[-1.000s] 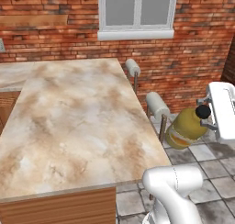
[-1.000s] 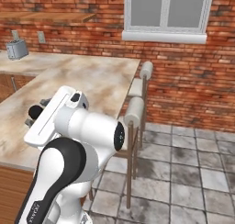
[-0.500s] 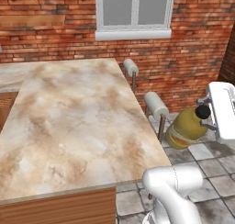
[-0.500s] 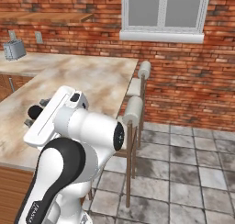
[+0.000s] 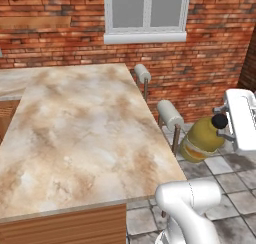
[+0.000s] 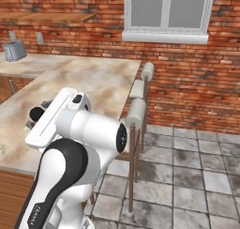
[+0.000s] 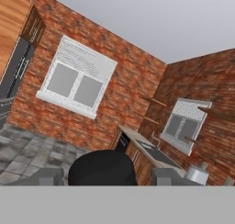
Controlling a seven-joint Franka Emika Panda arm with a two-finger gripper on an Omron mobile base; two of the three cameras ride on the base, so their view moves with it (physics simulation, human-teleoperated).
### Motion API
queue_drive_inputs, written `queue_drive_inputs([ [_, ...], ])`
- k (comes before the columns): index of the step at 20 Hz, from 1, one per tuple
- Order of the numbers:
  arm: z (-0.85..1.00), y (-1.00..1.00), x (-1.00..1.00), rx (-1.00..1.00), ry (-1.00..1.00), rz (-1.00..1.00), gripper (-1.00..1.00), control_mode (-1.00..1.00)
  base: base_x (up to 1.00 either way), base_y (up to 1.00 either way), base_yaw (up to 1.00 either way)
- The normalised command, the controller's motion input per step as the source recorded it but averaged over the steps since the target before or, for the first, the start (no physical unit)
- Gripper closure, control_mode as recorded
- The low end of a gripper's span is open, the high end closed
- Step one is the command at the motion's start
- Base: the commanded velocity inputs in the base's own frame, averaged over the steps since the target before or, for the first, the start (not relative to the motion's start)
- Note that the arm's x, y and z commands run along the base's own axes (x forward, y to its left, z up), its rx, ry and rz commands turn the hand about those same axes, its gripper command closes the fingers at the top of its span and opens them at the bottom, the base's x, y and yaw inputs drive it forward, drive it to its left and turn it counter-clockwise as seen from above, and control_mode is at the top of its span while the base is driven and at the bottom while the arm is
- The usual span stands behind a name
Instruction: Move the drinks to the dining counter.
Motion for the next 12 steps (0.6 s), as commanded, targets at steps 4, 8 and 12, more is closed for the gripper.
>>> queue_drive_inputs([
  [4,-0.01,0.00,0.29,0.00,0.04,0.00,1.00,-1.00,0.00,0.00,0.00],
  [8,-0.05,0.05,0.31,0.00,0.04,0.00,1.00,-1.00,0.00,0.00,0.00],
  [12,-0.12,0.09,0.27,0.00,0.04,0.00,1.00,-1.00,0.00,0.00,0.00],
])
